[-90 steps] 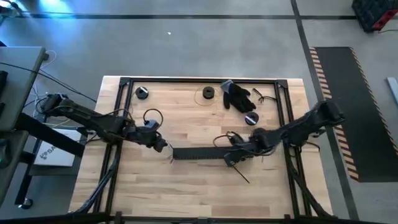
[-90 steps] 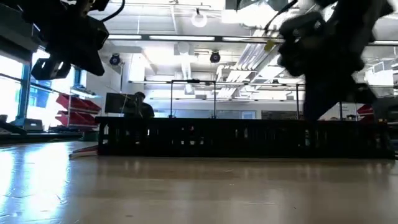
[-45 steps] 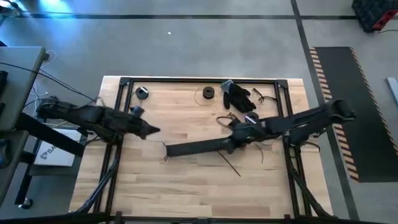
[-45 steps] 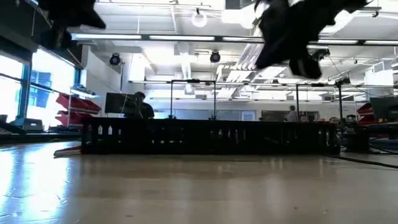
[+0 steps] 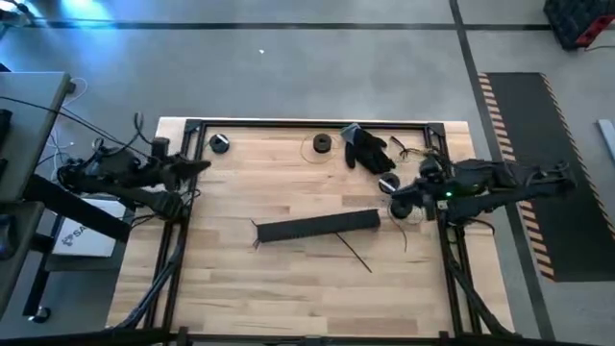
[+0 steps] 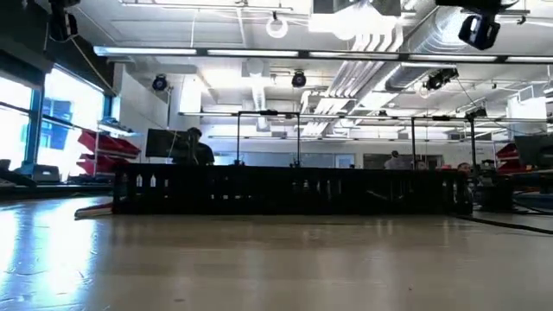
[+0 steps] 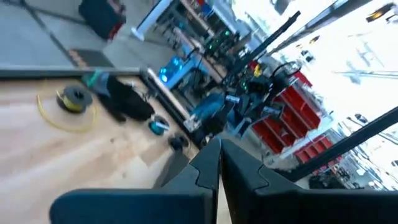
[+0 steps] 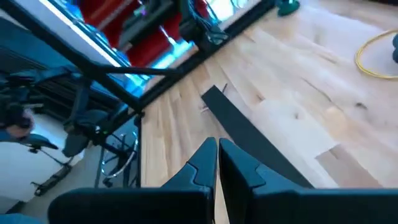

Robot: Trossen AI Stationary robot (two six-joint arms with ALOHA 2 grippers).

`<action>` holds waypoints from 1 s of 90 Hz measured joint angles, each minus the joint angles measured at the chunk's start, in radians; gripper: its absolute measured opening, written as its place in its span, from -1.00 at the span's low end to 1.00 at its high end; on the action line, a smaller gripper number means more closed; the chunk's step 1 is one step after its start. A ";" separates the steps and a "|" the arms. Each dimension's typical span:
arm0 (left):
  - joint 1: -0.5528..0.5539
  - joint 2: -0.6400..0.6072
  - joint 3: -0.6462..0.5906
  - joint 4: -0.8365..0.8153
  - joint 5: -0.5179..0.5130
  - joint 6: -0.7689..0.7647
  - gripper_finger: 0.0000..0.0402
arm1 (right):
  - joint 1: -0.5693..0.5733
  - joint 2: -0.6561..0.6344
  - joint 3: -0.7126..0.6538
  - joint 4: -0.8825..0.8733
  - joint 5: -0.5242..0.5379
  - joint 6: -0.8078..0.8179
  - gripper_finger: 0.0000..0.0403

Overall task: Ziptie cables
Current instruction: Return to Home Position

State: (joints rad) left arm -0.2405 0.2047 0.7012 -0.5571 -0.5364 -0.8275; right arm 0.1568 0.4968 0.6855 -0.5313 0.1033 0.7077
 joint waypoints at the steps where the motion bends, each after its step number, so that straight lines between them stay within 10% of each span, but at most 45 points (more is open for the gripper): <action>1: 0.000 -0.003 -0.001 -0.001 -0.001 0.002 -1.00 | 0.000 -0.015 -0.012 0.000 -0.001 0.005 -1.00; 35: -0.004 -0.021 -0.200 0.138 0.046 0.026 -1.00 | 0.001 -0.416 -0.343 0.209 -0.049 0.019 -1.00; 90: -0.010 -0.027 -0.665 0.782 0.114 0.299 -1.00 | 0.000 -0.493 -0.676 0.566 -0.009 -0.131 -1.00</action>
State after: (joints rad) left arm -0.2502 0.1779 0.0357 0.2248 -0.4225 -0.5285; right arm 0.1566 0.0041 0.0096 0.0350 0.0947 0.5767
